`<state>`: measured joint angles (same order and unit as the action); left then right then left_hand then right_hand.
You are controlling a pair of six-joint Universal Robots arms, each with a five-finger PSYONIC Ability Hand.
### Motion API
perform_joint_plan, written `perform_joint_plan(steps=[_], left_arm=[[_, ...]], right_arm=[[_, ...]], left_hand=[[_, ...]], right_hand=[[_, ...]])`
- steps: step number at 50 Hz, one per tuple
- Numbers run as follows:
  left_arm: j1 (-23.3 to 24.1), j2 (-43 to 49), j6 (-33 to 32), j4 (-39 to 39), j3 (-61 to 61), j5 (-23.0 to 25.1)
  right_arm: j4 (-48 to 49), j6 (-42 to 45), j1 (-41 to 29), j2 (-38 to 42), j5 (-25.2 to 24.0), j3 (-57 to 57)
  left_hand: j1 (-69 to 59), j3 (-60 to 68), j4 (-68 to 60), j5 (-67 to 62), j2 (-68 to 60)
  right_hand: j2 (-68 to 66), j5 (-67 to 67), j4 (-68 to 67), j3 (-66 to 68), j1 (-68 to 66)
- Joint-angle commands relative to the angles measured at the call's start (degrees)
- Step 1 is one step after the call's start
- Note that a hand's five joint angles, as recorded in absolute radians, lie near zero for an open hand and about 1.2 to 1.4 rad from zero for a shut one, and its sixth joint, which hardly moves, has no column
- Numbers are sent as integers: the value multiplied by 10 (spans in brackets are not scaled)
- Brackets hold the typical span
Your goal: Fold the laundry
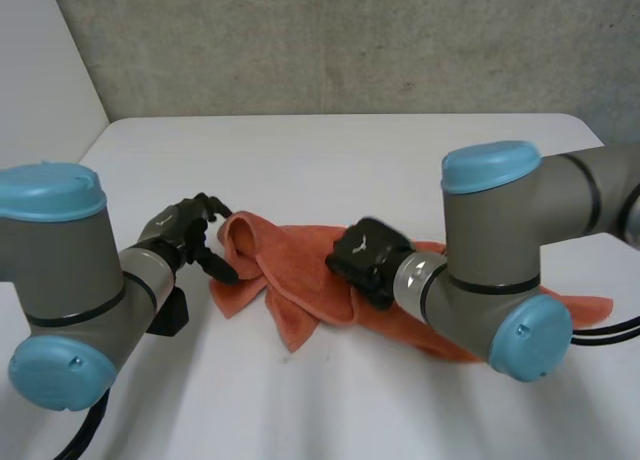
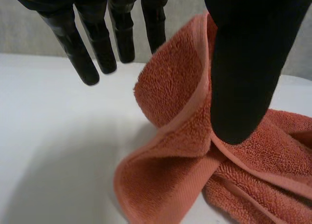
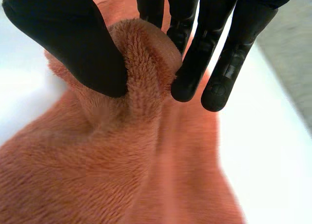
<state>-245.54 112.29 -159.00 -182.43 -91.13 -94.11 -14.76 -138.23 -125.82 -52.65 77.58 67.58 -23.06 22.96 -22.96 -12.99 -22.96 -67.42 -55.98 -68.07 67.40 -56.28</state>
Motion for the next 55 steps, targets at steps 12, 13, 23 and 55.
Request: perform_joint_plan(steps=[12, 13, 23, 55], left_arm=[[0, 111, 11, -1, 91, -12], [0, 111, 11, -1, 91, -12], [0, 143, -55, -8, 113, -13], [-42, -15, -330, -369, 135, 18]], right_arm=[[59, -60, 108, -110, 134, 122], [59, -60, 109, -110, 134, 122], [3, -17, 155, -133, 136, 146], [457, -158, 184, -242, 70, 143]], left_hand=[[-569, 570, -570, -570, -570], [-569, 570, -570, -570, -570], [-569, 570, -570, -570, -570], [-569, 570, -570, -570, -570]], right_hand=[[-126, -140, -119, 126, -237], [-126, -140, -119, 126, -237], [-126, -140, -119, 126, -237], [-126, -140, -119, 126, -237]])
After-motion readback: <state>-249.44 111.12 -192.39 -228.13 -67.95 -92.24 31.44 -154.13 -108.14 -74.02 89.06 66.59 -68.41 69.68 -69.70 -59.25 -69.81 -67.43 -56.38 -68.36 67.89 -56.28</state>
